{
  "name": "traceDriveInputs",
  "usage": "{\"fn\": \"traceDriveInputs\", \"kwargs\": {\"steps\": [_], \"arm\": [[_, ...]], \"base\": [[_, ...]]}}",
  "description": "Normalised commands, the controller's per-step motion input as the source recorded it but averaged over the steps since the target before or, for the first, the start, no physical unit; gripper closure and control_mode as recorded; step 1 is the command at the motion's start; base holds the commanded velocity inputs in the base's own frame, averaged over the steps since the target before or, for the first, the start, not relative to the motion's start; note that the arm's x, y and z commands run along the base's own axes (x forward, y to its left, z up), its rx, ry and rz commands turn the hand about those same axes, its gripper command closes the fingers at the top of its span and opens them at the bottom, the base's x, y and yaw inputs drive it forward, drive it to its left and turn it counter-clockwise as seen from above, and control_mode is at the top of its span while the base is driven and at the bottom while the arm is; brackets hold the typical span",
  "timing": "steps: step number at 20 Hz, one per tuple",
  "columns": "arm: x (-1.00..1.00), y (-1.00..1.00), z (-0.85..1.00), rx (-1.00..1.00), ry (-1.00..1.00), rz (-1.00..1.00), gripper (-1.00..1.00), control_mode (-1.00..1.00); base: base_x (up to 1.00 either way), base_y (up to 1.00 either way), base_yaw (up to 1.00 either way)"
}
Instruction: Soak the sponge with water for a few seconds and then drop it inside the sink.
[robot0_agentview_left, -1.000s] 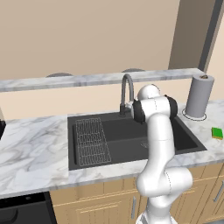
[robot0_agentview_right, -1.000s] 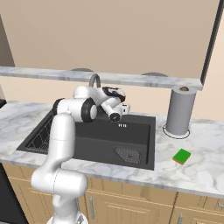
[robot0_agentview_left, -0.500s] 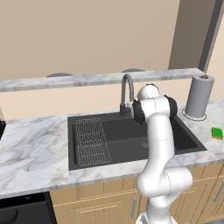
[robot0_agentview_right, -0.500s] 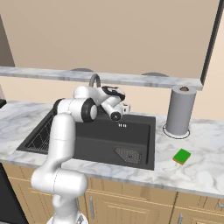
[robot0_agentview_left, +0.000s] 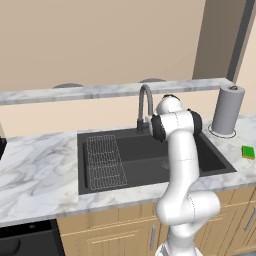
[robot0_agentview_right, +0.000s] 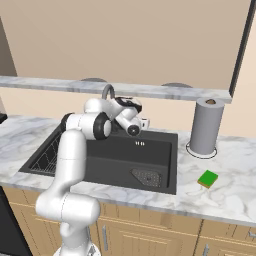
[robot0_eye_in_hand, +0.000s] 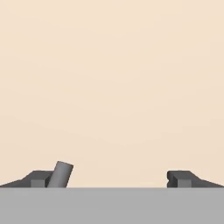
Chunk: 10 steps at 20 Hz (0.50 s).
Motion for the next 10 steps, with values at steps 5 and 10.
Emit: {"fn": "traceDriveInputs", "kwargs": {"steps": [5,10], "arm": [[0.0,-0.53,-0.13,0.0,0.06,0.0,-1.0,-1.0],[0.0,-0.51,-0.13,0.0,0.06,0.0,-1.0,-1.0]], "base": [[0.0,0.0,0.0],[0.0,0.0,0.0]]}}
